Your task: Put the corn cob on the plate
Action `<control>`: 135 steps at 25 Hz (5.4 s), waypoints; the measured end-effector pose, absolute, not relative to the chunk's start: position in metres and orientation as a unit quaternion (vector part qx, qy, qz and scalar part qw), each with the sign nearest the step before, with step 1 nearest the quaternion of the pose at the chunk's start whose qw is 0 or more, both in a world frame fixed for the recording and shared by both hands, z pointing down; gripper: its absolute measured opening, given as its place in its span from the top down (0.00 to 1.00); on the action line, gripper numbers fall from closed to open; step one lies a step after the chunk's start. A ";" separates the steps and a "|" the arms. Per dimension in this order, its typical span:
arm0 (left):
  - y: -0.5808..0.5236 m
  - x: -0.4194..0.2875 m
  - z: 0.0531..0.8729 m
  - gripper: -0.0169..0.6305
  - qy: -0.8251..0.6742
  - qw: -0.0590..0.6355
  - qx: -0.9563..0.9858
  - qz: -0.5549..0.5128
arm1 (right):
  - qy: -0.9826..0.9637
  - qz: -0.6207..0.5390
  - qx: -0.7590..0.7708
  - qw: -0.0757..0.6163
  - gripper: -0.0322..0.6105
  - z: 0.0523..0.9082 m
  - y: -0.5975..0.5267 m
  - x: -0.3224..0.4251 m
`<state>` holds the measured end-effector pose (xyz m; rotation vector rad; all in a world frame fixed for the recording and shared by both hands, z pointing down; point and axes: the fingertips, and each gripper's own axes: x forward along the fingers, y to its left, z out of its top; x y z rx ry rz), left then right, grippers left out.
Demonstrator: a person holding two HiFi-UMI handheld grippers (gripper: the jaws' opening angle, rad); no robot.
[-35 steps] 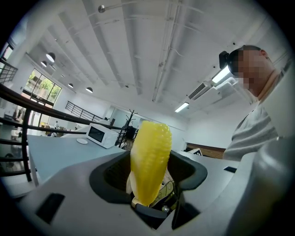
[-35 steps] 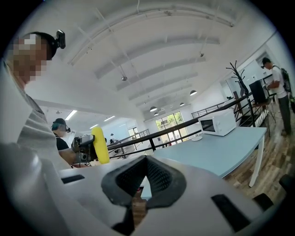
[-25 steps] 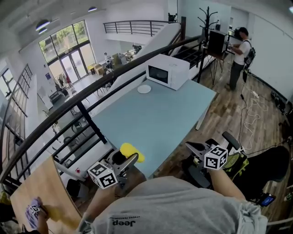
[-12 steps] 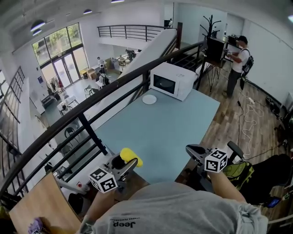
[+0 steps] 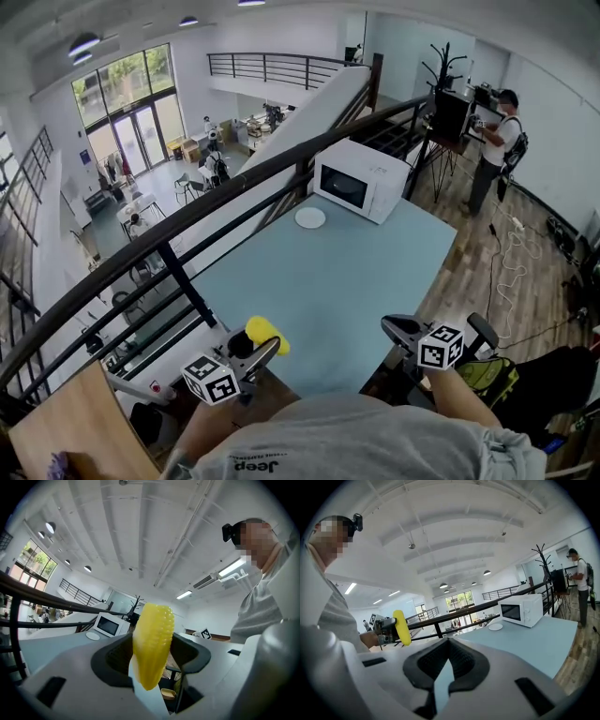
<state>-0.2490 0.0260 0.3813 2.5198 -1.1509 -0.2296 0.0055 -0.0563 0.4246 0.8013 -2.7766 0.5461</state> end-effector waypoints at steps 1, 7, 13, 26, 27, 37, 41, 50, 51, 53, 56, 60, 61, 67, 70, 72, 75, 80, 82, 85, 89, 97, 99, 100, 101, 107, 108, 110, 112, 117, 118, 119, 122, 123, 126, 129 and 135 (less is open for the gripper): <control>0.020 -0.245 0.384 0.57 -0.412 0.182 0.890 -0.077 | -0.940 0.187 0.268 0.098 0.92 0.428 -0.063 0.010; -0.028 -0.190 0.384 0.57 -0.446 0.185 0.874 -0.061 | -0.949 0.197 0.233 0.075 0.92 0.440 -0.117 0.052; -0.074 -0.148 0.381 0.57 -0.478 0.192 0.856 -0.047 | -0.959 0.185 0.205 0.066 0.92 0.455 -0.176 0.084; -0.192 -0.251 0.399 0.57 -0.480 0.161 0.862 0.031 | -0.946 0.184 0.262 0.050 0.92 0.479 -0.300 0.006; -0.209 -0.260 0.402 0.57 -0.476 0.158 0.864 0.033 | -0.945 0.180 0.268 0.054 0.92 0.480 -0.312 -0.002; -0.332 -0.280 0.445 0.57 -0.457 0.146 0.874 0.072 | -0.933 0.178 0.307 0.067 0.92 0.494 -0.406 -0.026; -0.366 -0.277 0.455 0.57 -0.451 0.145 0.876 0.087 | -0.933 0.171 0.309 0.067 0.92 0.492 -0.432 -0.031; -0.448 -0.264 0.489 0.57 -0.442 0.128 0.875 0.151 | -0.926 0.188 0.325 0.046 0.92 0.520 -0.470 -0.032; -0.455 -0.263 0.494 0.57 -0.442 0.127 0.874 0.157 | -0.923 0.192 0.330 0.045 0.92 0.528 -0.472 -0.031; -0.470 -0.262 0.504 0.57 -0.443 0.125 0.871 0.172 | -0.919 0.201 0.337 0.046 0.92 0.545 -0.476 -0.031; -0.488 -0.260 0.519 0.57 -0.440 0.124 0.868 0.192 | -0.913 0.215 0.343 0.051 0.92 0.570 -0.480 -0.035; -0.498 -0.253 0.525 0.57 -0.433 0.129 0.871 0.192 | -0.915 0.219 0.334 0.064 0.92 0.585 -0.482 -0.044; -0.497 -0.251 0.525 0.57 -0.432 0.130 0.872 0.190 | -0.916 0.218 0.331 0.067 0.92 0.586 -0.480 -0.045; -0.482 -0.242 0.519 0.57 -0.427 0.133 0.876 0.180 | -0.919 0.214 0.325 0.067 0.92 0.570 -0.456 -0.045; -0.467 -0.242 0.505 0.57 -0.426 0.130 0.879 0.170 | -0.919 0.210 0.329 0.059 0.92 0.551 -0.437 -0.043; -0.454 -0.243 0.491 0.57 -0.427 0.126 0.881 0.162 | -0.921 0.203 0.329 0.054 0.92 0.534 -0.422 -0.042; -0.433 -0.249 0.468 0.57 -0.431 0.118 0.882 0.151 | -0.925 0.191 0.327 0.043 0.92 0.505 -0.401 -0.043; -0.388 -0.239 0.445 0.57 -0.422 0.113 0.889 0.137 | -0.926 0.186 0.326 0.033 0.92 0.476 -0.353 -0.035; -0.375 -0.229 0.444 0.57 -0.412 0.113 0.894 0.136 | -0.924 0.190 0.329 0.031 0.92 0.475 -0.335 -0.029; -0.357 -0.228 0.440 0.57 -0.414 0.114 0.894 0.128 | -0.927 0.200 0.315 0.028 0.92 0.477 -0.311 -0.039; -0.340 -0.229 0.435 0.57 -0.412 0.114 0.895 0.123 | -0.931 0.220 0.289 0.029 0.92 0.482 -0.285 -0.069; -0.326 -0.254 0.417 0.57 -0.433 0.105 0.888 0.112 | -0.967 0.151 0.207 -0.004 0.92 0.382 -0.302 -0.155; -0.323 -0.262 0.415 0.57 -0.438 0.102 0.886 0.111 | -0.973 0.129 0.192 -0.010 0.92 0.357 -0.313 -0.172; -0.322 -0.266 0.413 0.57 -0.441 0.101 0.885 0.110 | -0.975 0.119 0.189 -0.010 0.92 0.348 -0.319 -0.179; -0.321 -0.269 0.412 0.57 -0.443 0.100 0.884 0.108 | -0.976 0.109 0.186 -0.009 0.92 0.341 -0.326 -0.184; -0.323 -0.285 0.415 0.57 -0.454 0.100 0.879 0.107 | -0.978 0.092 0.188 0.016 0.92 0.349 -0.360 -0.186; -0.325 -0.286 0.418 0.57 -0.456 0.101 0.878 0.108 | -0.976 0.094 0.194 0.023 0.92 0.358 -0.365 -0.181; -0.329 -0.288 0.425 0.57 -0.458 0.103 0.875 0.113 | -0.972 0.100 0.209 0.037 0.92 0.379 -0.374 -0.168; -0.336 -0.285 0.432 0.57 -0.457 0.107 0.875 0.120 | -0.966 0.109 0.230 0.051 0.92 0.404 -0.383 -0.150; -0.365 -0.280 0.452 0.57 -0.453 0.115 0.873 0.139 | -0.947 0.129 0.283 0.076 0.92 0.458 -0.410 -0.114; -0.372 -0.279 0.457 0.57 -0.453 0.116 0.872 0.143 | -0.944 0.131 0.291 0.079 0.92 0.466 -0.416 -0.109; -0.379 -0.278 0.463 0.57 -0.453 0.118 0.871 0.148 | -0.942 0.132 0.298 0.082 0.92 0.474 -0.421 -0.105; -0.404 -0.275 0.482 0.57 -0.450 0.123 0.869 0.164 | -0.936 0.130 0.317 0.087 0.92 0.497 -0.437 -0.095; -0.413 -0.274 0.489 0.57 -0.448 0.126 0.869 0.170 | -0.934 0.127 0.323 0.090 0.92 0.504 -0.442 -0.093; -0.442 -0.271 0.510 0.57 -0.443 0.132 0.867 0.189 | -0.929 0.120 0.335 0.096 0.92 0.527 -0.459 -0.088; -0.477 -0.270 0.534 0.57 -0.439 0.139 0.863 0.205 | -0.926 0.122 0.345 0.098 0.92 0.554 -0.476 -0.084; -0.550 -0.268 0.578 0.57 -0.436 0.151 0.855 0.236 | -0.918 0.135 0.361 0.093 0.92 0.604 -0.499 -0.072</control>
